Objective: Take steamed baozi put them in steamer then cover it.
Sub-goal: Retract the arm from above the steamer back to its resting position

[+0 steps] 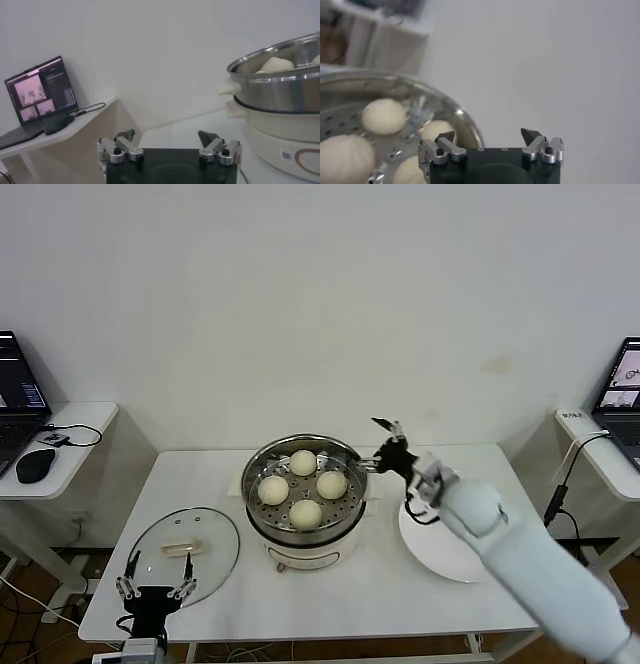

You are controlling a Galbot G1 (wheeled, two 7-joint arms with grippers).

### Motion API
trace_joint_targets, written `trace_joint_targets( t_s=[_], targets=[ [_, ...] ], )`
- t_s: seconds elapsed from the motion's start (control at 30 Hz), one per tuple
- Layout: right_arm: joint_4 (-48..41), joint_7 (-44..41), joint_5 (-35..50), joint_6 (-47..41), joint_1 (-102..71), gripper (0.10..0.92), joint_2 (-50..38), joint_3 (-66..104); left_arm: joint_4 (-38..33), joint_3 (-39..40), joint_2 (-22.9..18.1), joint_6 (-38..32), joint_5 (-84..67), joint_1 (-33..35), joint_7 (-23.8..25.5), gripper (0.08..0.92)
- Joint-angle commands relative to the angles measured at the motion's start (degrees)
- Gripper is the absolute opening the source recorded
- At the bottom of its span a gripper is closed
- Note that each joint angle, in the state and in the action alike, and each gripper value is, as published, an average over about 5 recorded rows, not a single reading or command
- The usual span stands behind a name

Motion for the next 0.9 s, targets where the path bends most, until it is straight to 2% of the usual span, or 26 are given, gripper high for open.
trace_joint_targets(
  t_s=[0.03, 0.2, 0.37, 0.57, 0.9],
  targets=[
    [7.5, 1.1, -7.5, 14.1, -35.5, 0.823, 14.2, 41.7, 5.8, -0.2, 2.7, -1.4, 11.0, -1.9, 0.1, 0.823],
    [11.5, 0.7, -3.4, 11.7, -43.3, 0.823, 21.0, 52.2, 10.6, -2.6, 8.1, -5.4, 32.1, -3.5, 1.5, 0.823],
    [10.4, 0.9, -3.2, 12.0, -47.8, 0.823, 24.3, 55.6, 15.3, -2.8, 13.4, -9.6, 46.7, -4.6, 1.5, 0.823],
    [9.6, 1.2, -3.0, 11.6, -48.2, 0.823, 26.0, 56.6, 19.7, -1.6, 15.9, -10.1, 51.9, -7.5, 2.3, 0.823],
    [10.2, 1.0, -2.8, 10.9, -49.3, 0.823, 26.8, 57.1, 26.6, 0.0, 17.4, -9.7, 54.2, -12.8, 3.3, 0.823]
  ],
)
